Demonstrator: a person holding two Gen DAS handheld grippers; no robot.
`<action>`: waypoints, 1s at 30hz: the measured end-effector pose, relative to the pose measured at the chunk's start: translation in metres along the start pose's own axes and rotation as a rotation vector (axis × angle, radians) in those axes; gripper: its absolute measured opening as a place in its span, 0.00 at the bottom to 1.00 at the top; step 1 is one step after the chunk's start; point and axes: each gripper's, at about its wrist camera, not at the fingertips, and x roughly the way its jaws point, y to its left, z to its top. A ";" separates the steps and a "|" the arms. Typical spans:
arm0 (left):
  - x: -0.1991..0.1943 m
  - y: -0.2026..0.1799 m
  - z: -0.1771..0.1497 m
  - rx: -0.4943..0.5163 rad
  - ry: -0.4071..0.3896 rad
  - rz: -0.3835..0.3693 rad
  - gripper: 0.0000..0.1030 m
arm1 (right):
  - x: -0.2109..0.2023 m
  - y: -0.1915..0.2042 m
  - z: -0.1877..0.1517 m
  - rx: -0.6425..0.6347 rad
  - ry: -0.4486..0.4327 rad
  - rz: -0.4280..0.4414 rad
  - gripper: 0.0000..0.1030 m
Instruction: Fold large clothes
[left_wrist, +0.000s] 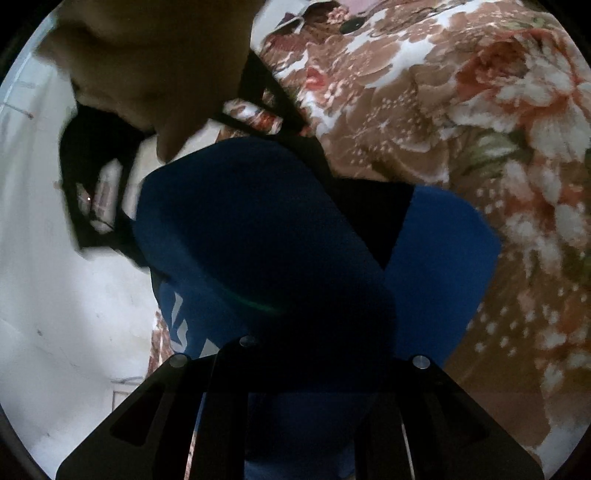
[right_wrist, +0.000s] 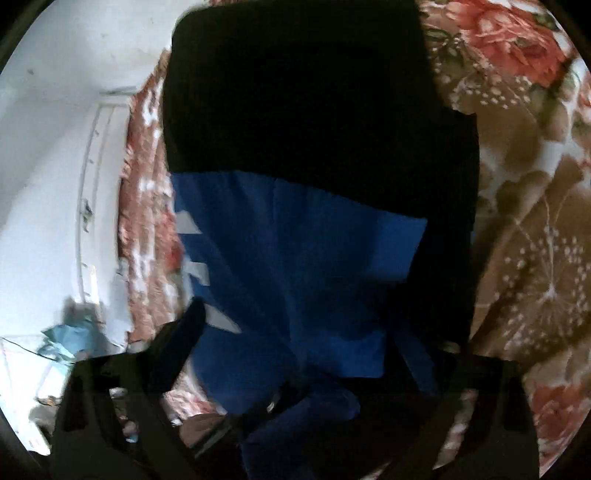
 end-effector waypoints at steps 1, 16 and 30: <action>-0.002 -0.001 0.001 0.005 -0.009 0.003 0.11 | 0.004 0.001 0.001 -0.027 0.010 -0.065 0.35; -0.059 0.033 -0.043 -0.006 -0.083 -0.065 0.64 | -0.057 0.005 0.004 -0.132 -0.007 -0.115 0.08; 0.015 0.121 -0.063 -0.471 0.044 -0.280 0.67 | -0.028 -0.067 -0.012 -0.063 -0.051 -0.229 0.11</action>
